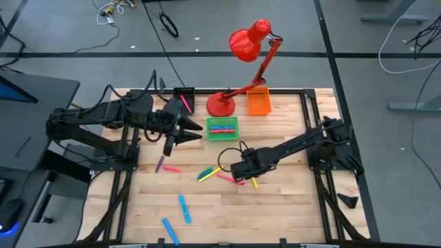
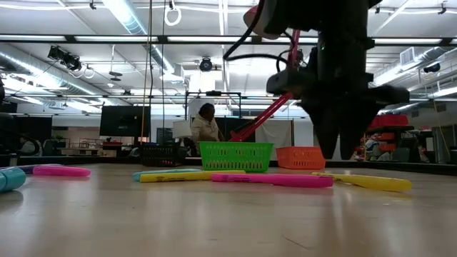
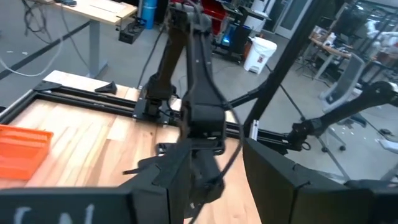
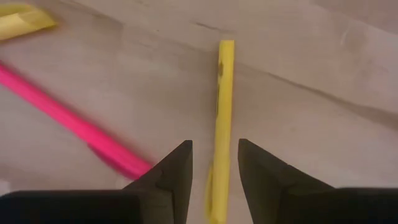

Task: Pick & Place Markers
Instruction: Put the yellow pen into the black basket

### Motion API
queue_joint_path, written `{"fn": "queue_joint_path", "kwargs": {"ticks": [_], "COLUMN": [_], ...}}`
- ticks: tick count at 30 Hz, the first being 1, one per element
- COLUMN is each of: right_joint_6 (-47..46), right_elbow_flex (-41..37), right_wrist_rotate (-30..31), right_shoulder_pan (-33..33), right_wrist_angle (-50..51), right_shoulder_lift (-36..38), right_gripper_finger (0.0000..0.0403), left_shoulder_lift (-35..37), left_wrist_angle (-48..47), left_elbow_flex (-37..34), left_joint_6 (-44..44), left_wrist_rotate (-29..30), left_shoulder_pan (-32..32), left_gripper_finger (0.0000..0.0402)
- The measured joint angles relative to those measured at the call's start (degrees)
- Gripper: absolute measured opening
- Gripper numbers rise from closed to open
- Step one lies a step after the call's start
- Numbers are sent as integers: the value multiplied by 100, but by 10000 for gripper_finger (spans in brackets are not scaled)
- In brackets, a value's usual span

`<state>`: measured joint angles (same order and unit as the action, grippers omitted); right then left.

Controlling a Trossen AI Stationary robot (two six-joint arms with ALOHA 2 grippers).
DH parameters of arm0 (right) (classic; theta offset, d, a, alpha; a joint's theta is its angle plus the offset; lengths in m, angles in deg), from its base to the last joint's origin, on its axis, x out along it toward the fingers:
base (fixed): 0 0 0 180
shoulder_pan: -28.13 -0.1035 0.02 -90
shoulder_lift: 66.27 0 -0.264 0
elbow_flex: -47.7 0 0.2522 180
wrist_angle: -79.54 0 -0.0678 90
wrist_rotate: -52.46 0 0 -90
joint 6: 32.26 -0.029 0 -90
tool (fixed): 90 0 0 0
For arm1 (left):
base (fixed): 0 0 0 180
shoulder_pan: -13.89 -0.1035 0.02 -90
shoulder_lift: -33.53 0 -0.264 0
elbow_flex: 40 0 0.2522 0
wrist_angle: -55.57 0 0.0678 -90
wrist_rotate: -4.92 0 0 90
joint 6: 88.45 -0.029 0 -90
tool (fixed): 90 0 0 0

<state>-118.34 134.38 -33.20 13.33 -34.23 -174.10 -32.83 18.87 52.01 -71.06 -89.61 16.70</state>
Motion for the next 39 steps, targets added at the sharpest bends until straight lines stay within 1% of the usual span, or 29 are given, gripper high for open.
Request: {"fn": "queue_joint_path", "kwargs": {"ticks": [5,11,19,26,30,36,39], "right_joint_6": [106,-29,-154,-148,-59,-16,10], "right_elbow_flex": [0,-3,-496,-520,-522,-525,-522], "right_wrist_rotate": [77,35,-355,-332,-360,-452,-450], "right_shoulder_pan": [102,116,100,40,39,23,-5], "right_wrist_angle": [5,92,-642,-675,-645,-641,-662], "right_shoulder_lift": [-165,-223,-190,-186,-190,-193,-193], "right_gripper_finger": [130,130,130,126,100,38,14], "left_shoulder_lift": [0,0,0,0,0,0,0], "left_wrist_angle": [-13,-11,-14,-13,-11,-11,-11], "left_elbow_flex": [0,0,0,0,0,0,0], "left_joint_6": [0,0,-7,-11,-13,-7,-7], "left_wrist_rotate": [-170,-173,-174,-173,-173,-175,-176], "left_shoulder_pan": [2,2,1,0,0,0,0], "left_gripper_finger": [151,151,151,151,151,151,151]}}
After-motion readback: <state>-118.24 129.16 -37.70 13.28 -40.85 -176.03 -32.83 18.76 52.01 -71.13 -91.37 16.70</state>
